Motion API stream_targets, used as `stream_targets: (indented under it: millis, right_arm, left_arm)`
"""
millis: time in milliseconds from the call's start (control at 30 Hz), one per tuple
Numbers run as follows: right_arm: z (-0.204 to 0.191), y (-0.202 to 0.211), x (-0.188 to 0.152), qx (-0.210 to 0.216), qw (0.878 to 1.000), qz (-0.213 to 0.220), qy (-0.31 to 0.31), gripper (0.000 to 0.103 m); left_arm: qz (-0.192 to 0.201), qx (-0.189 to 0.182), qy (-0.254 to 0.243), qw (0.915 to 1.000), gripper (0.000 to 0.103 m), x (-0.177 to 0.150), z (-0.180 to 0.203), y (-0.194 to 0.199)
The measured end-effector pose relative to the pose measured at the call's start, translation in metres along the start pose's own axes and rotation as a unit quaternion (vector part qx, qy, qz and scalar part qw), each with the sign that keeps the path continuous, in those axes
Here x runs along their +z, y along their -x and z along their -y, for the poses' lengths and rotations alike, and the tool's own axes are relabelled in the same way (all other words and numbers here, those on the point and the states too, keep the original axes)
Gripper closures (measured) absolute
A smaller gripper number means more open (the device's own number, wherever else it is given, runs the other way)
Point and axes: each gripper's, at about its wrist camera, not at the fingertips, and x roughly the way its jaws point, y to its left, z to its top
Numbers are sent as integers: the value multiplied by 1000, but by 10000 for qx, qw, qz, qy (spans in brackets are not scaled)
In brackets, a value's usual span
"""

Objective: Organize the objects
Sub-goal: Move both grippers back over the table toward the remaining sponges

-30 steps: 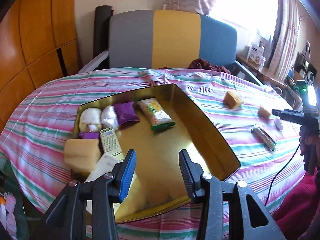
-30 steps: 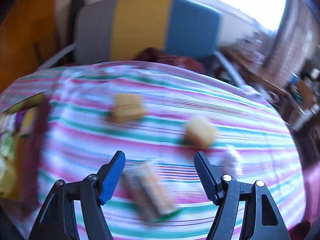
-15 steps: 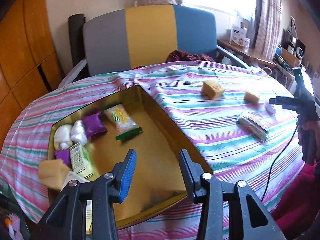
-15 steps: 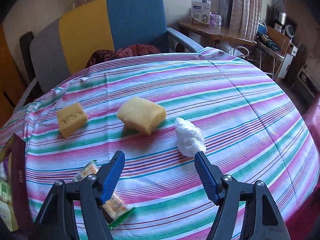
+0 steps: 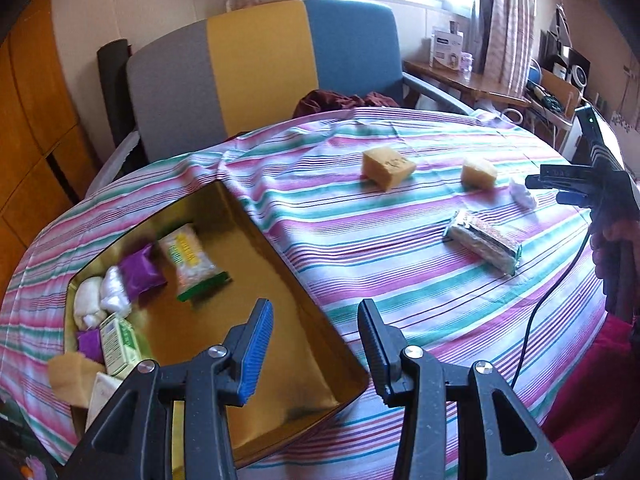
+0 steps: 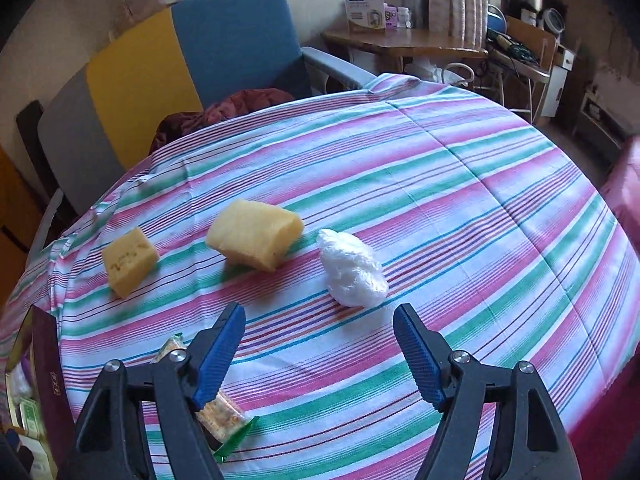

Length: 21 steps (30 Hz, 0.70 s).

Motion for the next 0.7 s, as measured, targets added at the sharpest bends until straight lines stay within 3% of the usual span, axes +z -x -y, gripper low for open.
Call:
stream_targets:
  millis: [433, 567, 700]
  right_arm:
    - [30, 1, 5, 229, 9964, -88, -816, 25]
    - [35, 2, 6, 352, 9942, -86, -1013, 25]
    - [57, 13, 8, 545, 9848, 217, -1633, 23]
  left_arm:
    - [-352, -456, -228, 9981, 59, 16, 40, -34]
    - [-567, -569, -17, 9968, 59, 23, 39, -50]
    - [-693, -656, 183, 9953, 59, 36, 36, -66]
